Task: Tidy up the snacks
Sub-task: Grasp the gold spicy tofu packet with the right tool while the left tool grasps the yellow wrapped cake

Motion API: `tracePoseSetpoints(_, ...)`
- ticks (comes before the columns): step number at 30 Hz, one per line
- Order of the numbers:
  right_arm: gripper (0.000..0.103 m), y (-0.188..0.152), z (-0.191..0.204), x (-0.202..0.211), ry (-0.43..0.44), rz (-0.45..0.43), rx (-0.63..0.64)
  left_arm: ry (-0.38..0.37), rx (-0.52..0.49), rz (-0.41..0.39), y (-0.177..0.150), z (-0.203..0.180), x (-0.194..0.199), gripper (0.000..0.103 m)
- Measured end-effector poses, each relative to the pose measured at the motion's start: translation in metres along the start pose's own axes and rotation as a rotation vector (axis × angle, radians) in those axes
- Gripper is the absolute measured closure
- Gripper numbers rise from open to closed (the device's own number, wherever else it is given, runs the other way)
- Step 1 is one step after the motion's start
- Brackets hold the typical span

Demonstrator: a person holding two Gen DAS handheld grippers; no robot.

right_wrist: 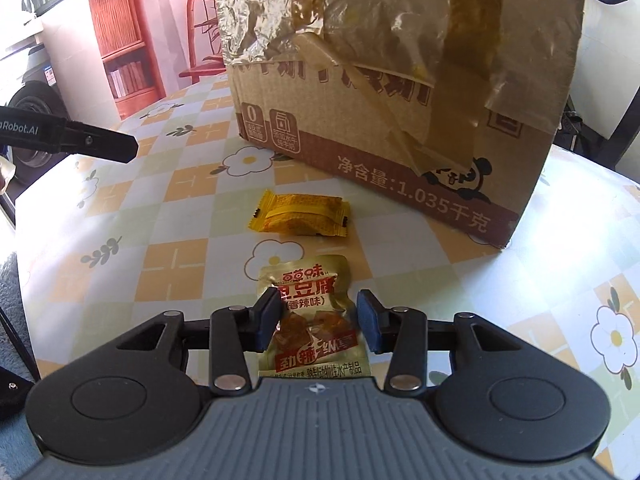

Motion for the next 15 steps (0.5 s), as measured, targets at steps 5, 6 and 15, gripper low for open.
tracePoseSetpoints(5,0.059,0.000,-0.013,0.000,-0.032,-0.030,-0.045,-0.011,-0.034,0.000,0.004,-0.008,-0.007,0.026)
tracePoseSetpoints(6,0.059,0.001,-0.014,0.000,-0.034,-0.037,-0.055,-0.019,-0.042,-0.004,0.006,-0.011,-0.008,0.026)
tracePoseSetpoints(15,0.058,-0.002,-0.021,-0.002,-0.061,-0.114,-0.106,-0.130,-0.204,0.009,0.013,-0.053,-0.049,0.026)
Point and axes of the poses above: each gripper's, at about its wrist camera, not at the fingertips, and x roughly against the way its jaws point, z to its left, y to its top, the point moved 6 cm from there along -x, roughly the way its jaws point, and after that the axes turned 1 degree about y, right-handed, at the moved point
